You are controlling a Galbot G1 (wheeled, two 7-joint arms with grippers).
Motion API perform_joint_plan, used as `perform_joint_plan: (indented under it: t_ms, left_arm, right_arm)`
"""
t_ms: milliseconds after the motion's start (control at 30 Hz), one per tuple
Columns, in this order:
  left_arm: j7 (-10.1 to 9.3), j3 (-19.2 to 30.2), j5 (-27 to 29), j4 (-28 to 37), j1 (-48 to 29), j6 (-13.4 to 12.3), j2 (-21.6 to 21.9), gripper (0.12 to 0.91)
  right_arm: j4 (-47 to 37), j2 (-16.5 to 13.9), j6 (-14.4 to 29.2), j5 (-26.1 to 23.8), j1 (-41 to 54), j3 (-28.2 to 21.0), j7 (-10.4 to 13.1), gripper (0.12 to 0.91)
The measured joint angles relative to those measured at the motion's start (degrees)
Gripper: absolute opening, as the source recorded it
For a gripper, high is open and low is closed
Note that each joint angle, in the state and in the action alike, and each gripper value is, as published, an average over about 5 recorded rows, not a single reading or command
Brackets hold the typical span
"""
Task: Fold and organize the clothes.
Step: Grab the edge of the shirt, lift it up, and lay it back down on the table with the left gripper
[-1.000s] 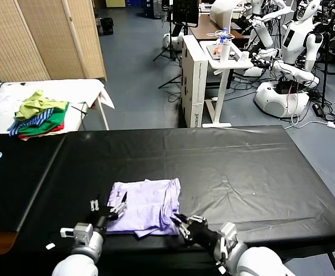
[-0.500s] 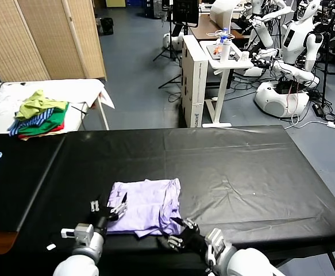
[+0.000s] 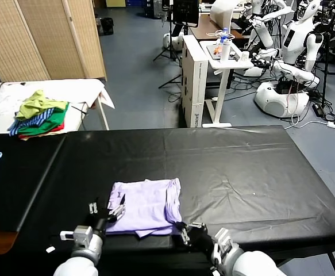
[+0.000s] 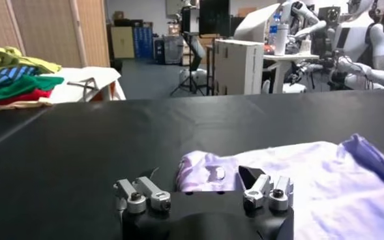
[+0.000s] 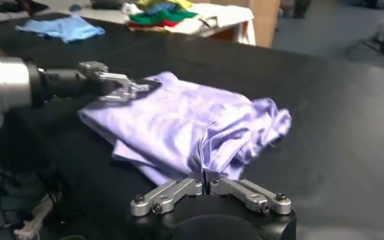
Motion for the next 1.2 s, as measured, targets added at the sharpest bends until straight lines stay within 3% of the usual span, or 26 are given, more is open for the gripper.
perform_joint_plan:
  t_ms: [300, 400, 667, 1200]
  left_arm:
    - [0.65, -1.87, -2.36, 0.04, 1.04, -0.93, -1.71, 0.907]
    - [0.99, -2.96, -4.01, 0.0, 1.5, -1.58, -2.84, 0.907]
    - [1.76, -4.6, -8.44, -0.17, 2.22, -2.41, -6.74, 0.907]
    - [3.23, -5.48, -19.63, 0.0, 3.35, -2.31, -12.52, 0.907]
  right_arm:
    - [3.58, 2.06, -0.97, 3.26, -5.77, 5.8, 1.81, 0.782]
    - [4.31, 3.24, -0.64, 3.34, -8.25, 8.07, 2.01, 0.885]
    - [4.41, 5.73, -0.2, 3.89, -9.99, 12.5, 2.32, 0.907]
    - [3.87, 6.43, -0.02, 4.5, -8.83, 14.56, 2.39, 0.907]
